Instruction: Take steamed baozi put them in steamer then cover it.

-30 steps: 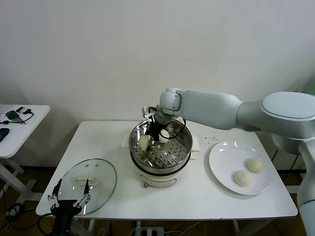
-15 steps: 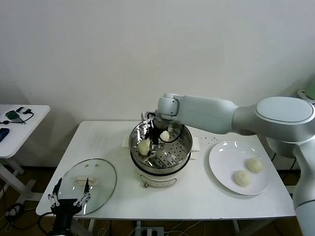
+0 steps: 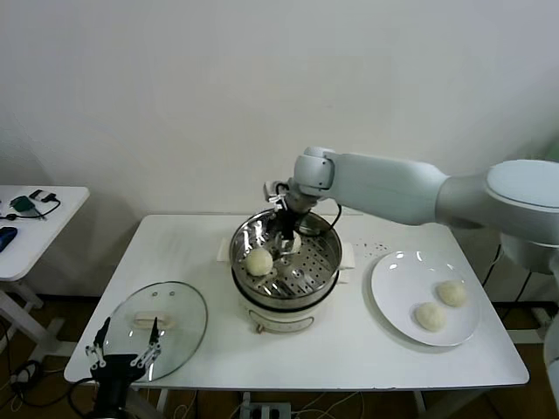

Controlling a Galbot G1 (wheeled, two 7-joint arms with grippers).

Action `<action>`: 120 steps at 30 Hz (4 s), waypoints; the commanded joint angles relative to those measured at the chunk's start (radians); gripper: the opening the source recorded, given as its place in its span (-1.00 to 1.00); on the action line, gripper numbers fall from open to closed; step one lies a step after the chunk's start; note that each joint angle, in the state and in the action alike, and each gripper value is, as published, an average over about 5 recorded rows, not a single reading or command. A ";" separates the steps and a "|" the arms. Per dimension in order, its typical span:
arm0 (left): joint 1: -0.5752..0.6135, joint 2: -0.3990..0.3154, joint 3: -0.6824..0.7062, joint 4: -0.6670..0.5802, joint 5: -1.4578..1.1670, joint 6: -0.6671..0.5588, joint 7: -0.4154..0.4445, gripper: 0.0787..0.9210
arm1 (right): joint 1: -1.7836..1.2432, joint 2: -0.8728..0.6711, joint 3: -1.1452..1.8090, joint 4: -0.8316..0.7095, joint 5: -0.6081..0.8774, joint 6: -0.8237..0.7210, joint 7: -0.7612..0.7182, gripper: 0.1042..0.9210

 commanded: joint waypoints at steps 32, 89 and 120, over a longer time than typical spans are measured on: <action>0.001 -0.022 0.001 -0.005 0.058 0.025 0.015 0.77 | -0.691 -0.744 0.481 0.166 -0.731 0.147 -0.112 0.76; 0.028 -0.027 0.016 0.007 0.071 0.014 0.013 0.77 | 0.246 -0.247 -0.071 0.112 -0.588 0.795 -0.234 0.45; 0.024 -0.024 -0.014 0.016 0.051 0.016 0.011 0.77 | -0.183 0.163 0.114 0.141 -0.886 0.898 -0.222 0.43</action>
